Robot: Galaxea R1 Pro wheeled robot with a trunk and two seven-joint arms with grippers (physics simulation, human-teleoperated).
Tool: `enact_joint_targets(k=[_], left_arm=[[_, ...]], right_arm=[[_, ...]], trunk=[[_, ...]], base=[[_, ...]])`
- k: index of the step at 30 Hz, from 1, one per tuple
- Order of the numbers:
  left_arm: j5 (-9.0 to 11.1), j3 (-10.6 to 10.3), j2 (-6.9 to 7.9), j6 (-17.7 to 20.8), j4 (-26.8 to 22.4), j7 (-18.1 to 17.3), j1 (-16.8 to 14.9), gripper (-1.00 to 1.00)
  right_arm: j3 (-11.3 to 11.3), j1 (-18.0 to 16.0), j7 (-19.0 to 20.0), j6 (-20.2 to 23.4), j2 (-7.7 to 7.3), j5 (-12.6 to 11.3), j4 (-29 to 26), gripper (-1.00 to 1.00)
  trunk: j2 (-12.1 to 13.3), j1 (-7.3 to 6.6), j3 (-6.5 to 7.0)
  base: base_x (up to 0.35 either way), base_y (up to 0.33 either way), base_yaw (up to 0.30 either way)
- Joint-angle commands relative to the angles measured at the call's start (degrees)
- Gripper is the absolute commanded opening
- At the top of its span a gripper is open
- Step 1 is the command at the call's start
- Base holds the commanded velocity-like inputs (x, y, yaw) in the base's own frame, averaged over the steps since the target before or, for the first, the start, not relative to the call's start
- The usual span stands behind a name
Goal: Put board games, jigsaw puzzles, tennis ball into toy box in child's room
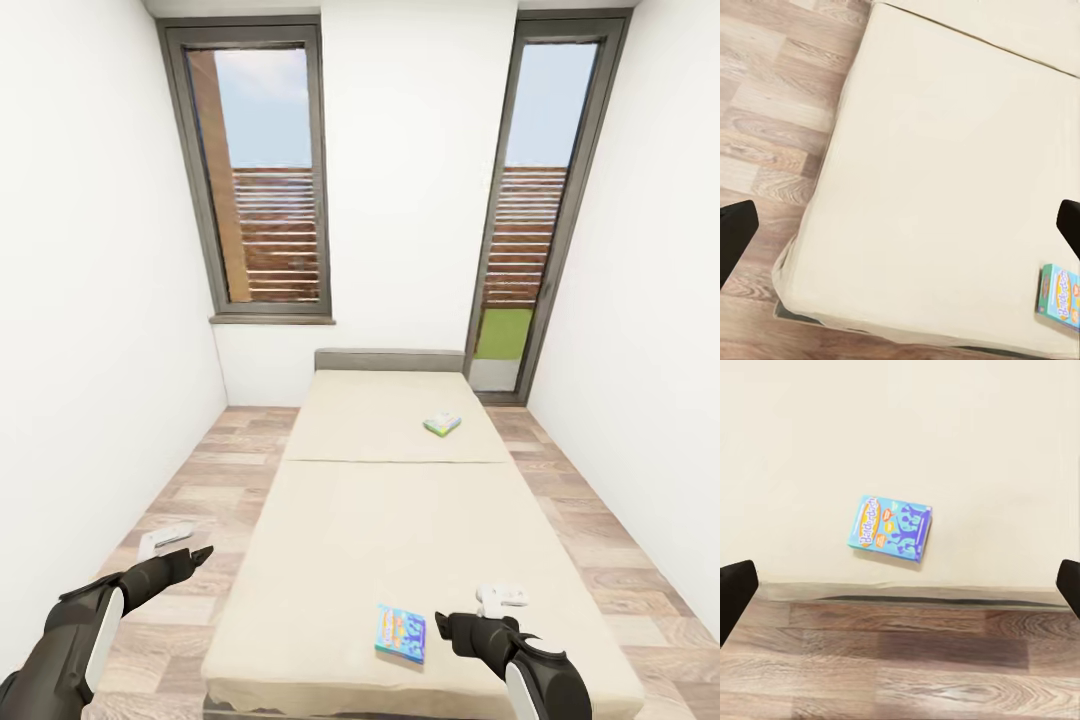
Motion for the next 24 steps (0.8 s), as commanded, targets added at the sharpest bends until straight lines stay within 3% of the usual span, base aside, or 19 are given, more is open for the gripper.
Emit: enact_joint_targets(k=[1, 10, 13, 18, 19, 24], left_arm=[[0.1, 0.1, -0.01, 0.4, 0.0, -0.3, 0.0, 1.0], [0.1, 0.1, 0.03, 0.4, 0.0, -0.3, -0.1, 1.0], [0.1, 0.1, 0.0, 0.4, 0.0, -0.3, 0.0, 1.0], [0.1, 0.1, -0.01, 0.4, 0.0, -0.3, -0.1, 1.0], [0.1, 0.1, -0.01, 0.4, 0.0, -0.3, -0.1, 1.0], [0.1, 0.1, -0.01, 0.4, 0.0, -0.3, -0.1, 1.0]], right_arm=[[0.0, 0.0, -0.3, 0.1, 0.01, -0.5, -0.1, 1.0], [0.1, -0.1, -0.3, -0.8, 0.08, -0.6, 0.0, 1.0], [0.1, -1.9, -0.3, -0.5, 0.53, -0.6, 0.2, 1.0], [0.0, -9.1, -1.3, -0.1, 1.91, -0.4, 4.5, 1.0], [0.0, -12.8, -3.3, 0.0, 2.6, -0.4, 8.4, 1.0], [0.0, -19.8, -9.0, -1.5, 4.44, -0.6, 21.5, 1.0]], trunk=[[-0.1, 0.05, -0.14], [-0.1, 0.05, -0.14], [-0.1, 0.05, -0.14], [-0.1, 0.05, -0.14], [-0.1, 0.05, -0.14], [-0.1, 0.05, -0.14]], base=[[0.051, 0.095, 0.0], [0.068, 0.045, 0.0], [0.151, 0.058, 0.0], [0.054, 0.017, 0.0], [0.015, 0.005, 0.0], [0.006, 0.002, 0.0]])
